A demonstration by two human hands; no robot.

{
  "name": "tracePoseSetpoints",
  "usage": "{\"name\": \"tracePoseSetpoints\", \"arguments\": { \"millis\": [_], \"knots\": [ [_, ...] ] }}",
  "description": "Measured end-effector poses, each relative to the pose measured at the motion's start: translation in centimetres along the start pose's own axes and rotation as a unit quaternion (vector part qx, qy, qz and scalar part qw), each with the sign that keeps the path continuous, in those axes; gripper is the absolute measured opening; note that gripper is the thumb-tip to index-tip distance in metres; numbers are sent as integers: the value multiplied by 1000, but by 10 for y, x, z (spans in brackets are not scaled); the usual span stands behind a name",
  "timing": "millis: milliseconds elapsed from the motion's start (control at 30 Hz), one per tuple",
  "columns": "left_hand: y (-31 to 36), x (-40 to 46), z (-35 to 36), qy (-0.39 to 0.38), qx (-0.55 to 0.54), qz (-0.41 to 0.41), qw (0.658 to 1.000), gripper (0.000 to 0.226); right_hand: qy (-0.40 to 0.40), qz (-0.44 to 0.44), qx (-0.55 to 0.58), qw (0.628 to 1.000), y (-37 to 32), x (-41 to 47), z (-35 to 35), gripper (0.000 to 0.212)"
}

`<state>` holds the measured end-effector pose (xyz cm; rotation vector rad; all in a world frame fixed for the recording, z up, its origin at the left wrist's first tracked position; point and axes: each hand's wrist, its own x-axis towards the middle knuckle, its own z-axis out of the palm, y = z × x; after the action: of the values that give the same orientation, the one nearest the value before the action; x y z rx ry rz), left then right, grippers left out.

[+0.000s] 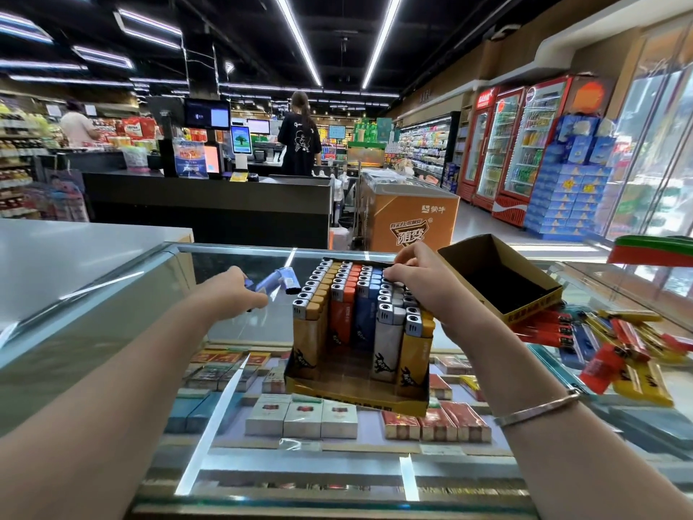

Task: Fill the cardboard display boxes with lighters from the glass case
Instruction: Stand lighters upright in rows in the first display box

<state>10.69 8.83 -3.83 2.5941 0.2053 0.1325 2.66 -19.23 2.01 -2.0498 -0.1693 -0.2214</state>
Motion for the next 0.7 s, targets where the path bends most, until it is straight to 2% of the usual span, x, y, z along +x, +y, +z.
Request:
{"name": "tracePoseSetpoints", "arguments": {
  "millis": [233,367,467,533,633,700],
  "knots": [
    [19,-11,-9,-60,-22,-49,997,16,-2,0,-2,1000,0,0,0,13],
    [24,-21,-11,-30,-23,-35,999,16,-4,4,2,1000,-1,-1,0,13],
    [29,-32,-17,-33,-104,-25,994,18,-10,1,4,1000,-1,0,-1,12],
    [40,-43,-28,-34,-186,9,982,18,-20,3,2,1000,-1,-1,-2,13],
    [67,-68,-46,-28,-323,88,942,10,-30,-3,-30,999,-2,-1,-5,12],
    [84,-88,-49,-38,-376,155,913,13,-2,-39,-30,999,-4,-2,-9,7]
  ]
}}
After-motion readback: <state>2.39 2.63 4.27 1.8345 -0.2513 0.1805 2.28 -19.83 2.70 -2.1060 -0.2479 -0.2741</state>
